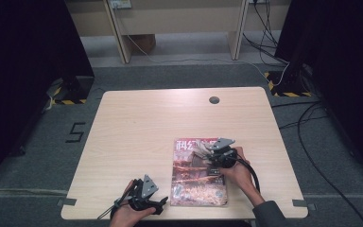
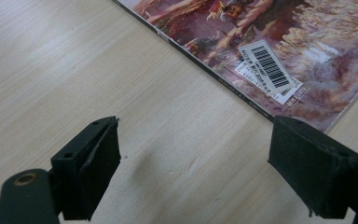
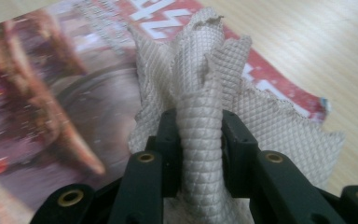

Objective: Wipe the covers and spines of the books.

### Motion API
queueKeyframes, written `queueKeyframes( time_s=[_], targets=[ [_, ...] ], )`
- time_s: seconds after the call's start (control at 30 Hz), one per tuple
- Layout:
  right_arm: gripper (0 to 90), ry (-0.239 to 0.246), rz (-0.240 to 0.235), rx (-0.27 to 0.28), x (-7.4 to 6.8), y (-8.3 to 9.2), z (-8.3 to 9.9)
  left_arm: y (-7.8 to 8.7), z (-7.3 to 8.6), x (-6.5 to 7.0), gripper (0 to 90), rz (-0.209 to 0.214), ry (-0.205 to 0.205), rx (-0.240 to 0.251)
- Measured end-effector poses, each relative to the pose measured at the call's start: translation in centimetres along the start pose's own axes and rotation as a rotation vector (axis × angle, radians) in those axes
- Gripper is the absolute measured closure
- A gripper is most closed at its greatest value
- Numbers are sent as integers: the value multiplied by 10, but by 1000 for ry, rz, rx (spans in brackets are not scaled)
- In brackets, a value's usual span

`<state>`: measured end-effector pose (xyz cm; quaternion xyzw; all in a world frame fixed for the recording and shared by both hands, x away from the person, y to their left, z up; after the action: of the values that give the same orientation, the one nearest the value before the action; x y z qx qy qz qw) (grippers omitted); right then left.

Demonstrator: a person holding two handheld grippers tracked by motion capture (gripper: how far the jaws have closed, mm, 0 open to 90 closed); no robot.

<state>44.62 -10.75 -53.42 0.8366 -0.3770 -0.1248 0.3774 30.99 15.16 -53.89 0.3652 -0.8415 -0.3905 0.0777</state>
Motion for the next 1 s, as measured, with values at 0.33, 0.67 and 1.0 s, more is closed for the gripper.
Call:
queueKeyframes(
  time_s=[0.33, 0.67, 1.0],
  targets=[
    [721, -104, 99, 31, 41, -8, -2, -1, 0, 0, 157, 2, -2, -2],
    [767, -175, 125, 43, 53, -5, 0, 2, 1, -1, 157, -2, 3, 1],
    [777, -247, 138, 124, 76, 36, 4, 3, 1, 0, 157, -2, 2, 5]
  ],
)
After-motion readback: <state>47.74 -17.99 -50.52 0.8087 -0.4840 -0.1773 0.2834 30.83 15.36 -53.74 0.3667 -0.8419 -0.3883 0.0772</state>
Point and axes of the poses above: each handheld gripper's, and its own axes: y roughly backward along the jaws, z roughly out of its underside, x roughly to its right, the point moved 5 cm from there along -y, roughly forward along the jaws, and after that the axes turned 5 degrees about -y, right-handed, at the moved point
